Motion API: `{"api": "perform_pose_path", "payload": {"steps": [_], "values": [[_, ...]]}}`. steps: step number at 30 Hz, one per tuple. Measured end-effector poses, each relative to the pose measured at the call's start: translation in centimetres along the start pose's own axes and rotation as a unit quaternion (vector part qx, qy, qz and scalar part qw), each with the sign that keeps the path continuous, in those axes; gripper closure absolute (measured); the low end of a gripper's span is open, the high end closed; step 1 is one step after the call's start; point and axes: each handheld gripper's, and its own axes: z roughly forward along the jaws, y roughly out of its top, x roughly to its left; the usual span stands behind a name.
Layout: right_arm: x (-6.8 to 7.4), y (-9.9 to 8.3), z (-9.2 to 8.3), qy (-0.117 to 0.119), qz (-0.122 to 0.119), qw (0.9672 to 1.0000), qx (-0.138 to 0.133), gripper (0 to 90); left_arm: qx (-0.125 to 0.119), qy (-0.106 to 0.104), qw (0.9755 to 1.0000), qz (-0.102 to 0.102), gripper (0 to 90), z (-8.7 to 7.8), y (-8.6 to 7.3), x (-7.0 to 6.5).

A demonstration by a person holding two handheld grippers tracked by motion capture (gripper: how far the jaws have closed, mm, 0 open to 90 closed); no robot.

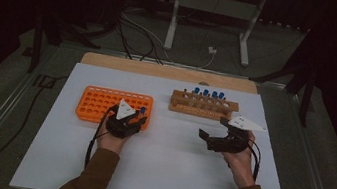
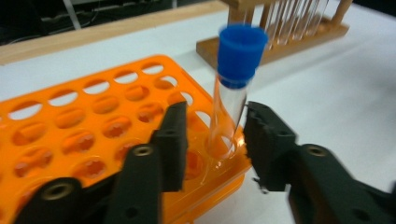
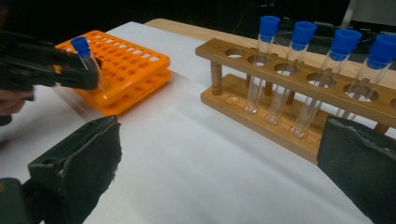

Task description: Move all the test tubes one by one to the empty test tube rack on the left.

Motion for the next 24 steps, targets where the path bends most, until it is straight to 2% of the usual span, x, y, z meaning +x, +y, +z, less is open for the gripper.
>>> {"api": "perform_pose_path", "payload": {"steps": [5, 7, 10, 12, 13, 19, 21, 24], "values": [[-0.1, 0.0, 0.0, 0.0, 0.003, 1.0, -0.003, 0.0, -0.029, 0.004, 0.9993, -0.025, 46.8, -1.9, 0.4, 0.6], [-0.1, 0.0, 0.0, 0.0, 0.003, 1.0, -0.003, 0.0, -0.04, -0.005, 0.9983, -0.042, 46.7, -2.7, 0.6, 1.0], [-0.1, 0.1, -0.1, -0.001, 0.006, 1.0, -0.005, 0.1, -0.054, 0.003, 0.997, -0.055, 38.8, -3.9, 0.7, 1.3], [-0.1, 0.1, -0.1, -0.002, 0.006, 1.0, -0.007, 0.1, -0.058, 0.008, 0.9967, -0.056, 31.8, -4.6, 0.7, 1.5], [-0.1, 0.1, -0.1, -0.002, 0.006, 1.0, -0.007, 0.1, -0.061, 0.013, 0.9965, -0.056, 31.8, -5.0, 0.7, 1.5], [-0.3, 0.2, -0.3, -0.005, 0.009, 0.9999, -0.01, 0.1, -0.075, 0.034, 0.9951, -0.055, 17.2, -6.8, 0.3, 1.7], [-0.3, 0.2, -0.3, -0.007, 0.009, 0.9999, -0.01, 0.0, -0.083, 0.037, 0.9941, -0.058, 15.8, -7.4, 0.0, 1.7], [-0.4, 0.4, -0.3, -0.013, 0.003, 0.9999, -0.006, 0.0, -0.083, 0.046, 0.9936, -0.061, 7.8, -8.1, -0.6, 1.7]]}}
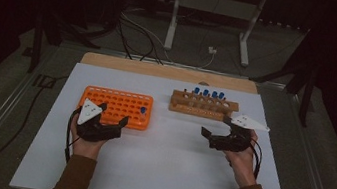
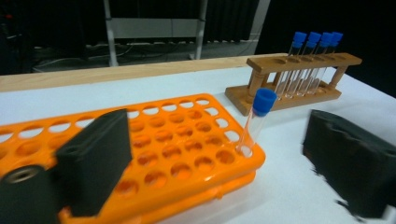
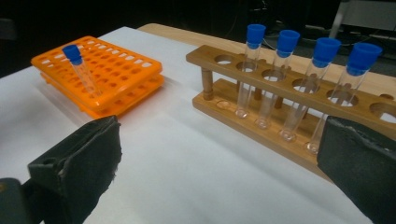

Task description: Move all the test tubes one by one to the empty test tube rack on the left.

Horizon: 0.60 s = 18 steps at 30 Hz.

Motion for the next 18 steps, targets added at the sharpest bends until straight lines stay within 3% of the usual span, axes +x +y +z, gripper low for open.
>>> {"api": "perform_pose_path", "payload": {"steps": [3, 10, 18], "values": [[-0.2, 0.4, 0.0, -0.007, -0.004, 1.0, 0.001, 0.1, 0.003, 0.008, 1.0, 0.005, 2.0, -0.5, -0.4, -0.1], [-1.0, 1.7, -0.6, -0.03, -0.004, 0.9996, 0.002, 0.1, 0.005, 0.015, 0.9988, 0.046, 0.8, -0.9, -0.5, -0.6], [-2.5, 3.1, -0.3, -0.043, -0.004, 0.999, 0.007, 0.1, 0.001, 0.026, 0.9988, 0.042, 0.8, -0.7, -1.0, -0.4]]}}
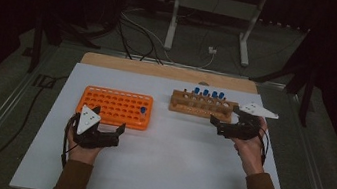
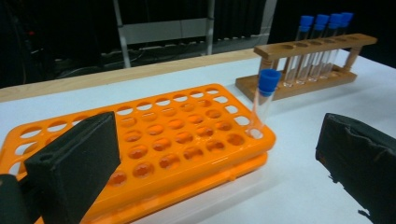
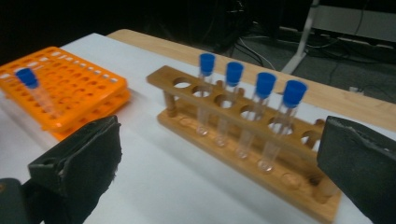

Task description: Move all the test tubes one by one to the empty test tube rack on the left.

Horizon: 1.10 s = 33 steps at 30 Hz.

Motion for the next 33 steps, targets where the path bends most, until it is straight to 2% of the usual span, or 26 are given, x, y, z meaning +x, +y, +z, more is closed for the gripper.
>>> {"api": "perform_pose_path", "payload": {"steps": [4, 12, 20, 27, 32, 33], "values": [[-0.9, 0.8, 0.4, -0.011, -0.005, 0.9999, 0.008, 0.1, 0.002, 0.003, 1.0, -0.003, 0.8, 0.1, -0.2, 0.2], [-2.8, 1.9, 1.6, -0.038, 0.009, 0.9991, 0.019, 2.5, 0.001, 0.004, 1.0, -0.008, 0.8, 0.2, -0.4, 0.2], [-4.6, 2.4, 2.5, -0.046, 0.023, 0.9983, 0.026, 5.8, 0.002, 0.006, 0.9999, -0.011, 0.8, 0.2, -0.6, 0.2], [-5.5, 2.1, 3.7, -0.058, 0.035, 0.9971, 0.035, 8.6, 0.004, 0.005, 0.9999, -0.011, 0.8, 0.3, -0.7, 0.1], [-6.1, 1.8, 4.5, -0.077, 0.041, 0.9953, 0.042, 17.7, 0.004, 0.005, 0.9999, -0.013, 0.8, 0.3, -0.7, 0.1], [-6.2, 1.8, 4.6, -0.08, 0.043, 0.9951, 0.041, 22.6, 0.004, 0.005, 0.9999, -0.013, 0.8, 0.3, -0.7, 0.1]]}}
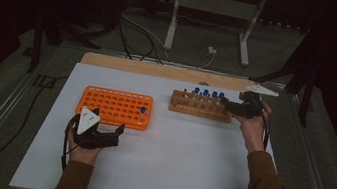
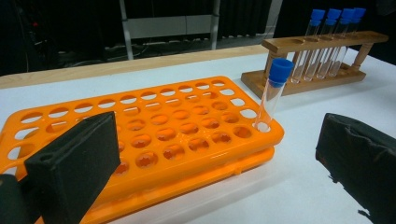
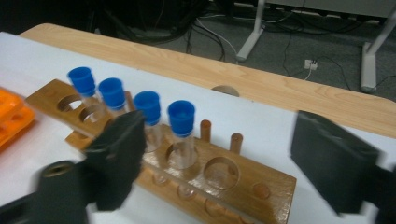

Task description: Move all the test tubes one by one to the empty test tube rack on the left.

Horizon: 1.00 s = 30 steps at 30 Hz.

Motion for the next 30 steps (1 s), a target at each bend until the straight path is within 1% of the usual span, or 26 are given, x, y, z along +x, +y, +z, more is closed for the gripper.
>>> {"api": "perform_pose_path", "payload": {"steps": [2, 4, 6, 7, 8, 11, 14, 16, 18, 20, 22, 25, 27, 28, 30], "values": [[-0.2, -0.1, 0.2, 0.002, 0.0, 1.0, -0.002, 35.8, 0.001, 0.0, 1.0, -0.002, 0.8, 0.0, 0.0, 0.0], [-0.1, -0.3, 0.5, 0.003, -0.008, 1.0, -0.001, 47.9, 0.002, 0.001, 1.0, -0.001, 0.8, 0.0, -0.1, 0.0], [0.0, -0.5, 0.8, 0.006, -0.015, 0.9999, -0.002, 55.8, 0.002, 0.001, 1.0, -0.002, 0.8, 0.0, -0.1, 0.1], [0.0, -0.5, 0.9, 0.015, -0.014, 0.9998, -0.006, 58.2, 0.002, 0.001, 1.0, -0.002, 0.8, 0.0, -0.1, 0.1], [0.1, -0.5, 0.9, 0.018, -0.013, 0.9997, -0.011, 60.4, 0.002, 0.0, 1.0, -0.003, 0.8, 0.0, -0.1, 0.0], [0.5, -0.5, 1.3, 0.026, -0.017, 0.9994, -0.013, 60.8, 0.002, 0.0, 1.0, -0.002, 0.8, 0.0, -0.1, 0.0], [0.7, -0.6, 1.6, 0.034, -0.016, 0.9992, -0.012, 61.4, 0.003, 0.001, 1.0, -0.002, 0.8, 0.0, -0.1, 0.0], [0.8, -0.7, 2.0, 0.037, -0.016, 0.9992, -0.008, 64.7, 0.004, 0.0, 1.0, -0.003, 0.8, 0.0, -0.2, 0.1], [0.9, -0.9, 2.3, 0.039, -0.015, 0.9991, -0.004, 65.4, 0.004, 0.0, 1.0, -0.003, 0.8, 0.0, -0.2, 0.1], [1.0, -1.0, 2.6, 0.036, -0.013, 0.9993, 0.001, 65.4, 0.004, 0.0, 1.0, -0.002, 0.8, 0.0, -0.2, 0.1], [0.9, -1.2, 2.9, 0.039, -0.007, 0.9992, 0.004, 65.5, 0.005, 0.0, 1.0, -0.002, 0.8, 0.0, -0.2, 0.1], [1.0, -1.4, 3.3, 0.041, -0.01, 0.999, 0.015, 68.5, 0.005, 0.0, 1.0, -0.002, 0.8, 0.0, -0.2, 0.1], [1.1, -1.4, 3.4, 0.04, -0.009, 0.9991, 0.012, 71.4, 0.006, 0.0, 1.0, -0.002, 0.8, 0.1, -0.2, 0.1], [1.2, -1.4, 3.4, 0.039, -0.01, 0.9991, 0.012, 72.7, 0.006, -0.001, 1.0, -0.002, 0.8, 0.1, -0.2, 0.1], [1.4, -1.5, 3.3, 0.037, -0.02, 0.999, 0.013, 75.1, 0.007, -0.001, 1.0, -0.002, 0.8, 0.1, -0.2, 0.1]]}}
